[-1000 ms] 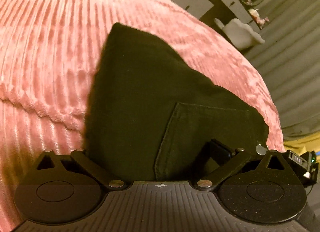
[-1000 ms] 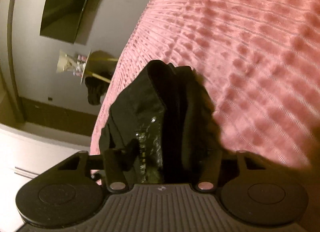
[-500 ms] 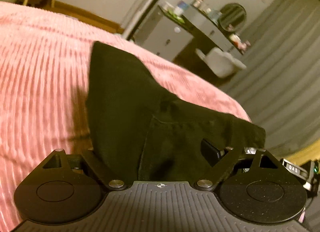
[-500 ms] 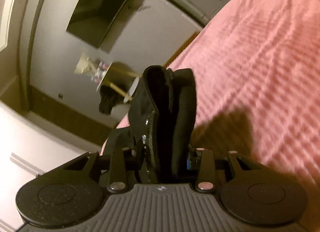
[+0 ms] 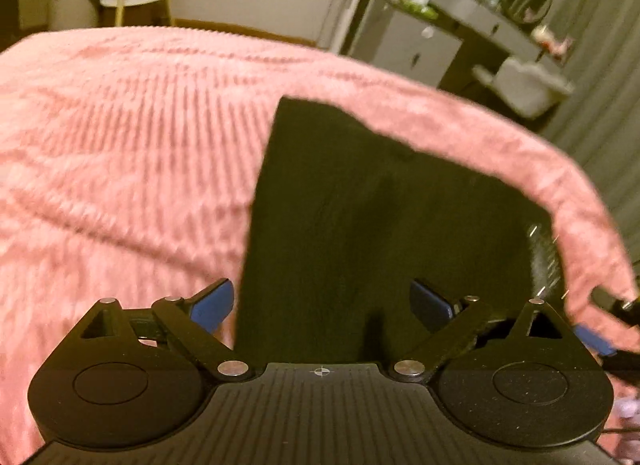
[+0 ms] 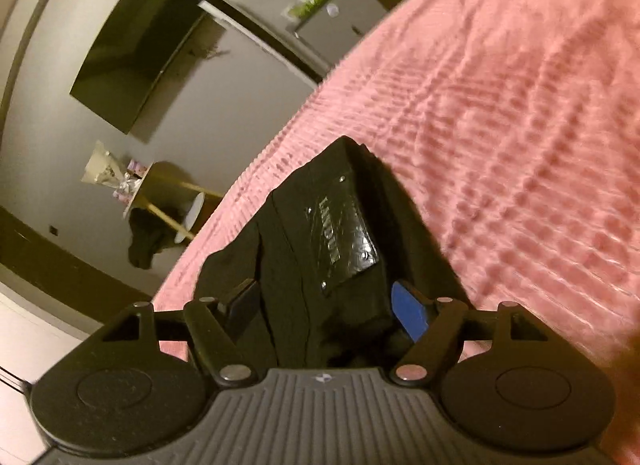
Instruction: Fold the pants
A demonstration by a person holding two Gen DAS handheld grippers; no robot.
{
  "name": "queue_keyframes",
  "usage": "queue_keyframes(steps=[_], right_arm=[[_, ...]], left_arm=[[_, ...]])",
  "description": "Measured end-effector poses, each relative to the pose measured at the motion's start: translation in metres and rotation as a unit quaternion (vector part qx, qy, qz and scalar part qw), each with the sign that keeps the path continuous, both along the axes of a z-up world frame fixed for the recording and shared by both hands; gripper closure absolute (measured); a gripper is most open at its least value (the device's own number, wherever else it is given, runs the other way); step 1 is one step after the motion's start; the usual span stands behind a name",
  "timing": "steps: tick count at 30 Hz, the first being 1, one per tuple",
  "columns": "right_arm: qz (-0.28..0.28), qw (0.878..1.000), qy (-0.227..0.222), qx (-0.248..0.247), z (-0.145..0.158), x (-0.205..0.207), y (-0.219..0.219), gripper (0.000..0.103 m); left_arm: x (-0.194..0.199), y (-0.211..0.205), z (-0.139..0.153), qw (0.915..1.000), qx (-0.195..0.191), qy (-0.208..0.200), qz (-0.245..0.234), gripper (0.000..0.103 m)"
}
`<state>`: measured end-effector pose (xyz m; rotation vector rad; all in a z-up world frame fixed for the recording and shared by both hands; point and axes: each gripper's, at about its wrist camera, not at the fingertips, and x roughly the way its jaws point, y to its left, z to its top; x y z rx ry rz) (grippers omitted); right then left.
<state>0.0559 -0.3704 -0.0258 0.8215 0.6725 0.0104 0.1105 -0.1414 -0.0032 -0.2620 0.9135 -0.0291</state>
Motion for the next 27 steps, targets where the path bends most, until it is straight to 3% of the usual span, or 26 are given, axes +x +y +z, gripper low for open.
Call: queue_keyframes(steps=[2,5,9,12,18,27], right_arm=[[0.007,1.0,-0.022,0.001,0.005,-0.004,0.007,0.037],[0.022,0.999,-0.037,-0.022,0.013,-0.005,0.022,0.042],[0.02,0.997,0.017,-0.076,0.007,0.013,0.029,0.06],[0.02,0.993,0.054,-0.107,-0.002,0.019,0.03,0.066],[0.054,0.972,0.083,-0.212,-0.018,0.026,0.053,0.068],[0.065,0.957,0.068,-0.276,-0.03,0.033,0.067,0.067]], left_arm=[[-0.006,-0.008,-0.004,0.9994,0.032,0.013,0.003,0.005],[-0.009,-0.013,-0.006,0.9989,0.042,0.019,0.001,0.005],[-0.014,-0.023,-0.004,0.998,0.06,0.021,-0.007,0.005],[-0.018,-0.029,-0.002,0.997,0.074,0.018,-0.016,0.003],[-0.024,-0.033,-0.001,0.9957,0.09,0.021,-0.012,0.003],[-0.046,-0.034,-0.004,0.9925,0.117,0.031,-0.022,0.002]])
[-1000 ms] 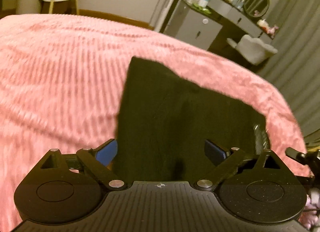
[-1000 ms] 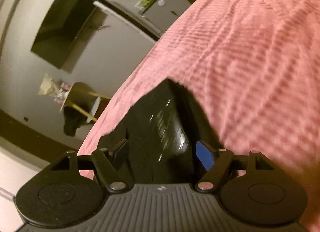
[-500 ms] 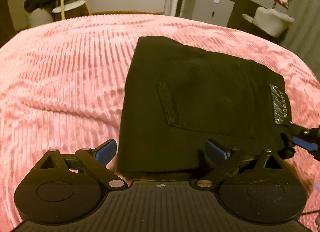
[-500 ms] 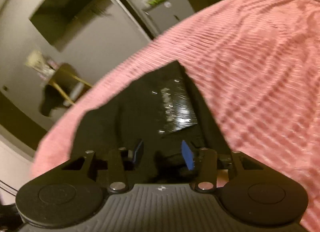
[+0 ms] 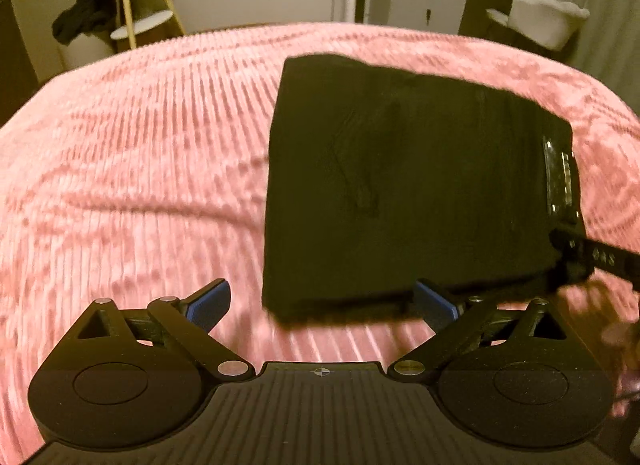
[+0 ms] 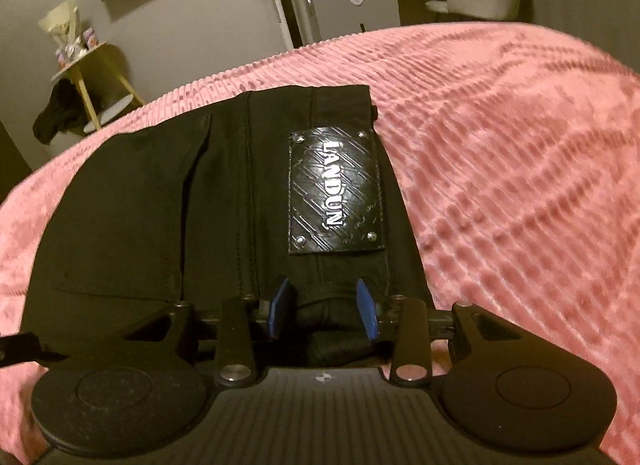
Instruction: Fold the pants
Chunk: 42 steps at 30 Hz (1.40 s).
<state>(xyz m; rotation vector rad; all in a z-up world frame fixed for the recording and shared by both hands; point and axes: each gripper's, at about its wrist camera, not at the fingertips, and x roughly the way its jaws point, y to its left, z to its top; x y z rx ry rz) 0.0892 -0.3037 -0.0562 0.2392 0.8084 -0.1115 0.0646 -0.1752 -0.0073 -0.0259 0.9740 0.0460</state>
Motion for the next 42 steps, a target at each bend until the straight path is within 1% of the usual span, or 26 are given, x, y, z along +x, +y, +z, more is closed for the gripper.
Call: queue_keyframes(steps=[3,4,5,6,7,9,10,11,12,16,18,20,22,24,26,29,31,42], right_arm=[[-0.005,1.0,-0.019,-0.009,0.004,-0.01,0.005,0.063],[-0.006,0.999,-0.031,-0.015,0.007,-0.016,0.007,0.054],[-0.008,0.999,-0.04,-0.028,0.011,-0.025,0.013,0.05],[-0.027,0.997,-0.039,-0.053,0.017,-0.034,0.019,0.031],[-0.044,0.996,-0.036,-0.065,0.021,-0.042,0.022,0.017],[-0.042,0.997,-0.045,-0.035,0.029,-0.061,0.023,0.015],[-0.04,0.998,-0.048,-0.03,0.032,-0.07,0.027,0.009],[-0.037,0.998,-0.046,-0.036,0.034,-0.079,0.034,0.004],[-0.032,0.997,-0.043,-0.047,0.036,-0.086,0.042,0.004],[0.0,0.995,-0.021,-0.1,0.043,-0.104,0.073,0.004],[0.016,0.994,-0.026,-0.104,0.045,-0.113,0.082,0.004],[0.023,0.994,-0.033,-0.102,0.049,-0.12,0.087,0.004],[0.02,0.993,-0.036,-0.11,0.051,-0.124,0.09,0.004],[0.013,0.991,-0.045,-0.126,0.053,-0.127,0.092,0.004],[0.005,0.99,-0.051,-0.132,0.054,-0.129,0.093,0.004],[-0.005,0.991,-0.053,-0.124,0.053,-0.128,0.088,0.004],[-0.011,0.991,-0.055,-0.121,0.052,-0.126,0.085,0.004],[-0.004,0.992,-0.051,-0.114,0.048,-0.124,0.085,0.004]], left_arm=[[-0.019,0.004,-0.003,0.9999,-0.01,0.0,0.004,0.002],[-0.026,0.006,-0.003,0.9999,-0.011,-0.003,0.004,0.002],[-0.033,0.007,-0.003,0.9999,-0.009,-0.006,0.003,0.002],[-0.039,0.009,-0.004,0.9999,-0.007,-0.01,0.002,0.002],[-0.046,0.01,-0.006,0.9999,-0.002,-0.013,0.001,0.002],[-0.055,0.012,-0.009,0.9998,0.004,-0.016,0.005,0.002],[-0.06,0.013,-0.01,0.9998,0.005,-0.019,0.009,0.002],[-0.064,0.012,-0.01,0.9997,0.007,-0.023,0.01,0.002],[-0.067,0.011,-0.008,0.9995,0.011,-0.03,0.007,0.002],[-0.082,0.0,0.004,0.9952,0.039,-0.088,-0.018,0.002],[-0.088,-0.005,0.006,0.993,0.05,-0.104,-0.026,0.001],[-0.093,-0.009,0.008,0.9912,0.067,-0.111,-0.029,0.0],[-0.097,-0.011,0.011,0.9899,0.067,-0.121,-0.032,0.0],[-0.097,-0.011,0.012,0.9914,0.046,-0.117,-0.034,0.0],[-0.097,-0.01,0.009,0.9933,0.029,-0.106,-0.034,0.0],[-0.093,-0.012,0.003,0.9946,0.031,-0.093,-0.036,0.0],[-0.091,-0.011,0.0,0.9954,0.025,-0.085,-0.037,0.0],[-0.088,-0.007,-0.006,0.9965,0.023,-0.074,-0.033,0.0]])
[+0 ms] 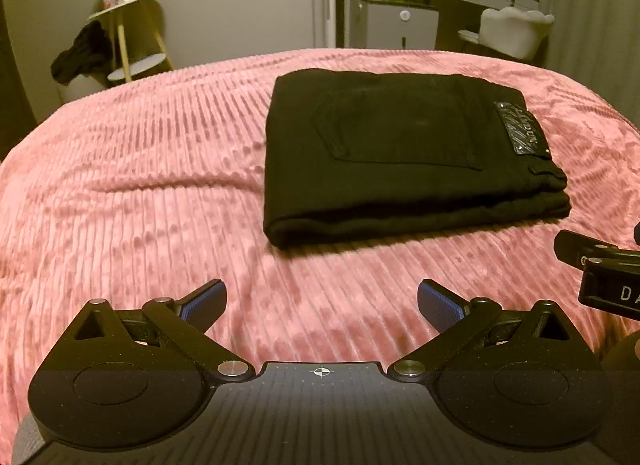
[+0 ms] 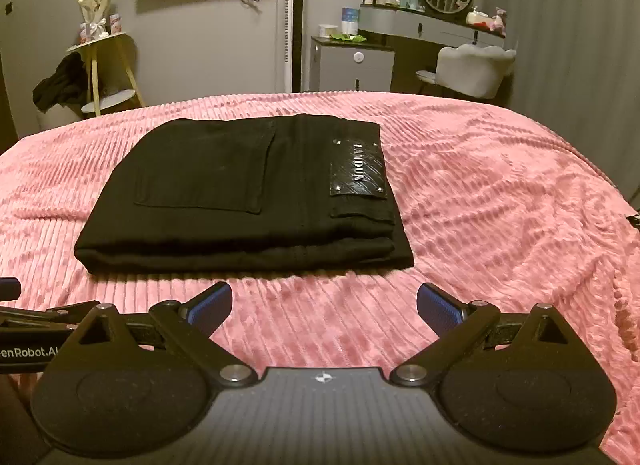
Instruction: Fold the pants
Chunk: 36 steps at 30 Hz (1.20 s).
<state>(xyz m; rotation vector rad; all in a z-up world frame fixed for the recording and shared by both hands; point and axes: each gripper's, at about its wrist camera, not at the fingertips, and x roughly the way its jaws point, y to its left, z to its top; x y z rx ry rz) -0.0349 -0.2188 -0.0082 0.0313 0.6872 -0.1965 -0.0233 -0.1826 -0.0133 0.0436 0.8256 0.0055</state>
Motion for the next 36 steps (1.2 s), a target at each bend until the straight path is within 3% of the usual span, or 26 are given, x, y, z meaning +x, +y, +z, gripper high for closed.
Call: queue_keyframes(steps=[36], right_arm=[[-0.007,1.0,-0.005,0.03,0.0012,-0.0032,-0.0091,0.004]], left_arm=[[-0.0025,-0.0002,-0.0014,1.0,0.001,0.004,-0.008,0.0]])
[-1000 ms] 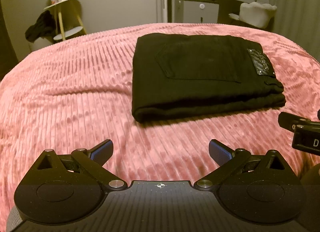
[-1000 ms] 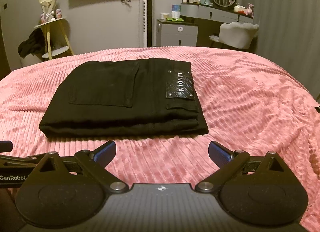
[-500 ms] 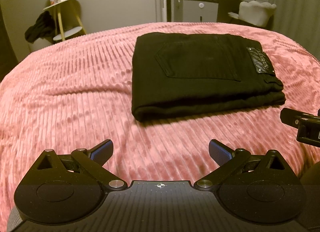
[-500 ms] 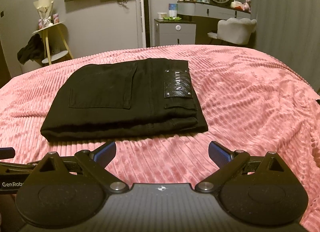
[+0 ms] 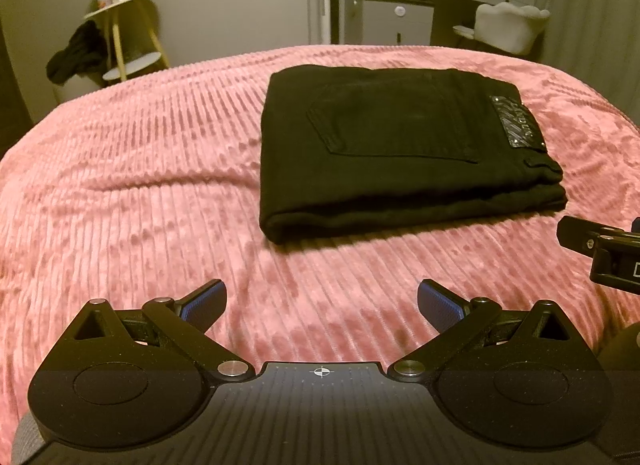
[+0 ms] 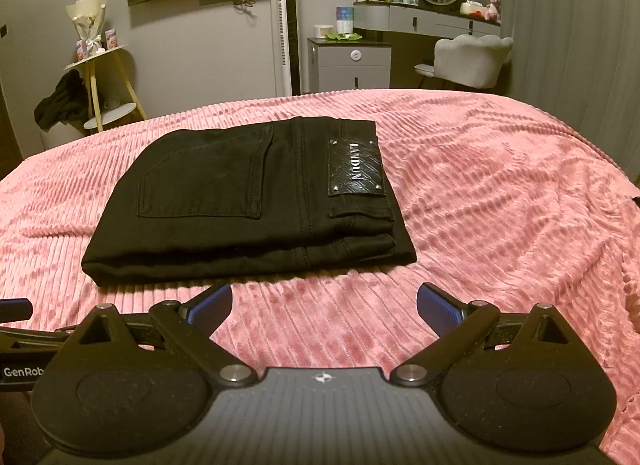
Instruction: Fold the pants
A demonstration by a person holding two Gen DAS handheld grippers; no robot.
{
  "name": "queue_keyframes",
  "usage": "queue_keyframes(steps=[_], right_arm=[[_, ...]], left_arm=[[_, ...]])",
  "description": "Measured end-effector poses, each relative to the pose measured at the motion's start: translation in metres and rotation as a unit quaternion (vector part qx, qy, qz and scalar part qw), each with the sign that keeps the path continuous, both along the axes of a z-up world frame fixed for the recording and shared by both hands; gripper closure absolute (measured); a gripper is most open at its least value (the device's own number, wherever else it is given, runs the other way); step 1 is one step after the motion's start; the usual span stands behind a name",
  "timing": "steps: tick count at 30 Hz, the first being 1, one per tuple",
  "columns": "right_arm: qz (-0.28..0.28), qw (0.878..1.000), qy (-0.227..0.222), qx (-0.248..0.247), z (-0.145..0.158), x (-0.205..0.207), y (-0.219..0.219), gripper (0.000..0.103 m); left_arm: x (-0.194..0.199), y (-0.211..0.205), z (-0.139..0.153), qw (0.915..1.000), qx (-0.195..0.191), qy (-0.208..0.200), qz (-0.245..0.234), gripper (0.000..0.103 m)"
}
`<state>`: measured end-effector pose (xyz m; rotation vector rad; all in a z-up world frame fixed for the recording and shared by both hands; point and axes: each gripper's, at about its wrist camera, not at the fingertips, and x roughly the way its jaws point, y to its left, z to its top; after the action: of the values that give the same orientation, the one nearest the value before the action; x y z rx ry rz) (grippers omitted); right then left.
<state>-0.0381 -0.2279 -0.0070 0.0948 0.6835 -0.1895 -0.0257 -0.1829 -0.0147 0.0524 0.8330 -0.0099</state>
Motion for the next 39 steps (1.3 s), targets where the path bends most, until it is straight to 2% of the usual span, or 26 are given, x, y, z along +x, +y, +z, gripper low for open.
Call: queue_keyframes(steps=[39], right_arm=[[-0.002,1.0,-0.008,0.007,0.0016,-0.0033,0.0022,0.004]], left_arm=[[-0.0015,-0.0004,0.0022,1.0,-0.005,-0.004,-0.006,0.0]])
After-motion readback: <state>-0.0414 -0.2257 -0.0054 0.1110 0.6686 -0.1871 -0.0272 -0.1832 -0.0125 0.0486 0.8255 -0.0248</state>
